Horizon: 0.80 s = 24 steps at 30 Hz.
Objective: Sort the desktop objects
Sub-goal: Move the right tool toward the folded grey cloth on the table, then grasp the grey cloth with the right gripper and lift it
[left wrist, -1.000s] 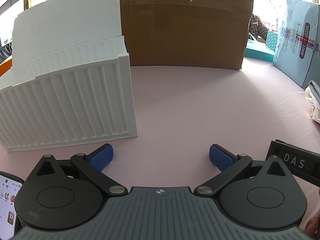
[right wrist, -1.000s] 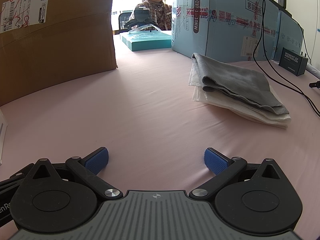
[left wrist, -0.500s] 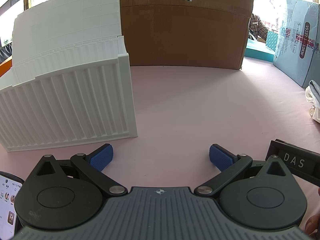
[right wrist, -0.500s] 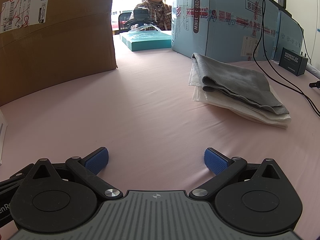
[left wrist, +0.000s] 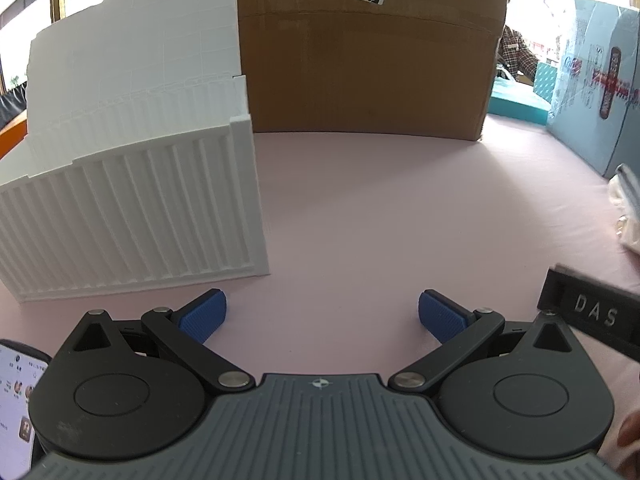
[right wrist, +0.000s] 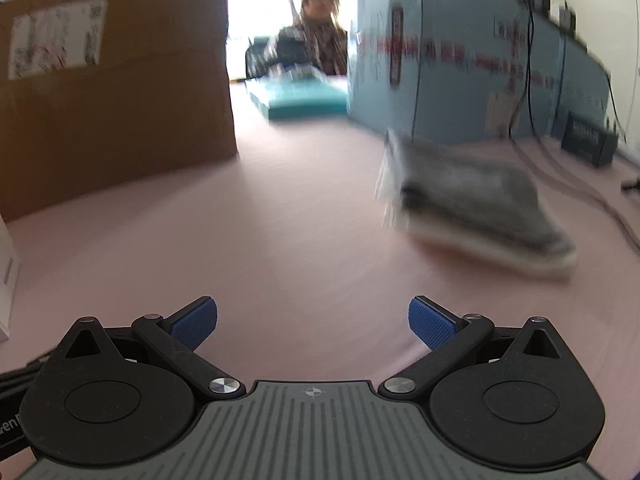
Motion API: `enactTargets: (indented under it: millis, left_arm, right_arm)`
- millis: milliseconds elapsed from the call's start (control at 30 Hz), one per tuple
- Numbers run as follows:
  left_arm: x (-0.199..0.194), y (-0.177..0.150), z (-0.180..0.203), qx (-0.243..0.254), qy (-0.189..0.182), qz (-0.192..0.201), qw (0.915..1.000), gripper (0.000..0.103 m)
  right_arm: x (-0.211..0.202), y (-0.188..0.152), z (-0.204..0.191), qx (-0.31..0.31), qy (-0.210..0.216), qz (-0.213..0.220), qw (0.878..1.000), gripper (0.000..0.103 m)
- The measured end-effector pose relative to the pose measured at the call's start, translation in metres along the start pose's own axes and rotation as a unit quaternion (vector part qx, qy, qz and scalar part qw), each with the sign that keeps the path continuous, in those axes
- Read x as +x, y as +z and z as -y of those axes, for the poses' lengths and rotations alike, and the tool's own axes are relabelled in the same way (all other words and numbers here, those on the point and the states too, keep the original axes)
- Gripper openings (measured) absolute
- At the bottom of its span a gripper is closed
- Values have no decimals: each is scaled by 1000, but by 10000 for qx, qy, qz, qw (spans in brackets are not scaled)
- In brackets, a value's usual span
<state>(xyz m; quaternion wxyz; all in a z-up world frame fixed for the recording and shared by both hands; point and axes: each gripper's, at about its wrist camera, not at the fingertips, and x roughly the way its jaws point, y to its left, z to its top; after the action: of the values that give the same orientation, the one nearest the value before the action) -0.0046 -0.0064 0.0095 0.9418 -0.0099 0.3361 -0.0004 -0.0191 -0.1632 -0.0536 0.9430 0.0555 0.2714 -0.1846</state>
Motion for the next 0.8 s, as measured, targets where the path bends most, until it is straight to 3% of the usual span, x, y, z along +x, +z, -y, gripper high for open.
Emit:
enactTargets:
  millis: [67,167,233,300,400,500,633,800]
  left_arm:
    - [-12,2,5,63,-140,174,9997,103]
    - [-38,9,21,481,-215,731,9959,103]
    - [-53,18,32,587,-370,1018,9924,103]
    - [-66,27,44,658,-567,1268,9881,103]
    - [-68,47,65,464,-1353,1164,9828,103]
    - [-55,63,94,353,-2119,895,9725,103]
    - [-29,74,142,290,-2855,551,9563,103]
    - [1,83,189,319,-3560,148,9338,99]
  right_arm:
    - [-10,5,5,-100,270,387,9988,103]
    - [-24,17,20,-156,860,877,9923,103]
    - [-27,28,39,98,1116,1067,9880,103]
    - [-23,45,75,727,1334,1168,9815,103]
    - [-5,62,137,1726,1607,1033,9663,103]
    - [16,67,206,2768,1883,826,9387,103]
    - [37,64,257,3047,2154,620,9257,103]
    - [52,59,277,3116,2321,379,9207,100]
